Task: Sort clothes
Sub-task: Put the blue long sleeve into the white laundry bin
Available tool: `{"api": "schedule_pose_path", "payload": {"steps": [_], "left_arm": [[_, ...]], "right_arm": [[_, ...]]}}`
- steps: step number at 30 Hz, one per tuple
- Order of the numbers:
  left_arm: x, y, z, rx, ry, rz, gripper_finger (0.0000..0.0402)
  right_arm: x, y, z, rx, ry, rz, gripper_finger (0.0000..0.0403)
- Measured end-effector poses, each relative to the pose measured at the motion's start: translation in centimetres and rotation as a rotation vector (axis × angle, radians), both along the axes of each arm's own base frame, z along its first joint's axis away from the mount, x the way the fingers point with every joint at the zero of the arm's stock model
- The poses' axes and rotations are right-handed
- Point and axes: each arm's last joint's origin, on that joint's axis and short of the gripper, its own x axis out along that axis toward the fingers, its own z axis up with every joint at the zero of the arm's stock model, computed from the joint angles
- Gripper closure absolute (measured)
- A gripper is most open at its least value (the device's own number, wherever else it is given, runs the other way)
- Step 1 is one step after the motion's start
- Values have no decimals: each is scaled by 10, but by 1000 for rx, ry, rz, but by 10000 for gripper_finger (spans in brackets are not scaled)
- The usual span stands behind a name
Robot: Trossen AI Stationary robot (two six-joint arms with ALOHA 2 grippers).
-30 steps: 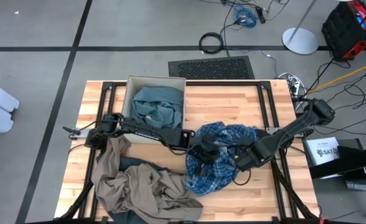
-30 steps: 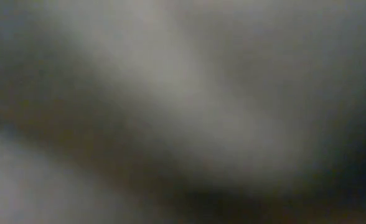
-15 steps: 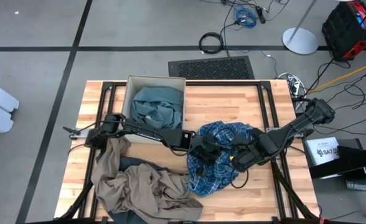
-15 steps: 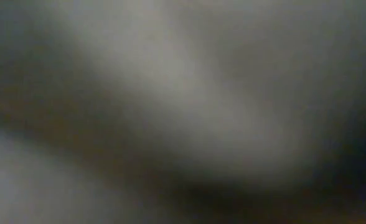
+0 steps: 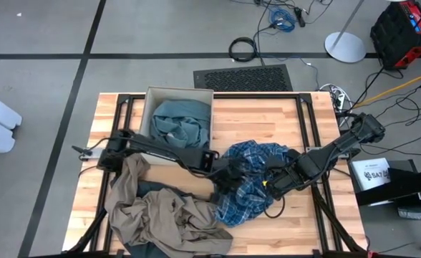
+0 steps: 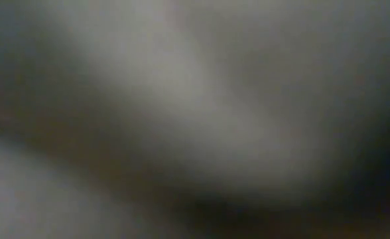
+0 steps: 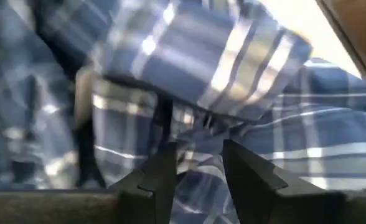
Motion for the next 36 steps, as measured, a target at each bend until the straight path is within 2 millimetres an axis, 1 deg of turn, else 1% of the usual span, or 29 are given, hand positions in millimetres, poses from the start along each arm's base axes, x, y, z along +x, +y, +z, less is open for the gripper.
{"api": "schedule_pose_path", "payload": {"steps": [3, 6, 9, 13, 16, 22, 25, 28, 31, 33, 34, 36], "left_arm": [[-13, 4, 20, 50, -8, 1, 261], [-26, 8, 49, 98, -78, 24, 261], [-43, 11, 81, 105, -154, 22, 260], [-71, 17, 120, 111, -239, 29, 260], [-93, 25, 142, 142, -274, 63, 260], [-128, 39, 173, 192, -324, 184, 260], [-139, 41, 179, 192, -325, 213, 260], [-142, 42, 176, 205, -321, 229, 260], [-140, 44, 165, 220, -290, 235, 260], [-138, 43, 154, 197, -260, 206, 260], [-137, 41, 146, 170, -247, 178, 260], [-132, 37, 130, 66, -230, 99, 260]], "right_arm": [[0, -1, 0, 11, 12, -4, 401], [1, -2, 0, 10, 11, -12, 401], [4, -4, 0, 15, -17, -21, 401], [10, -5, 1, 16, -65, -16, 401], [13, -9, 1, 8, -78, -17, 401], [23, -17, 1, 6, -128, -49, 401], [29, -18, -6, -2, -95, -68, 401], [41, -19, -24, -53, 14, -35, 401], [44, -25, -48, -150, 254, 1, 401], [42, -29, -56, -203, 393, 6, 401], [42, -29, -58, -215, 427, 10, 401], [43, -30, -60, -214, 432, 21, 401]]}}
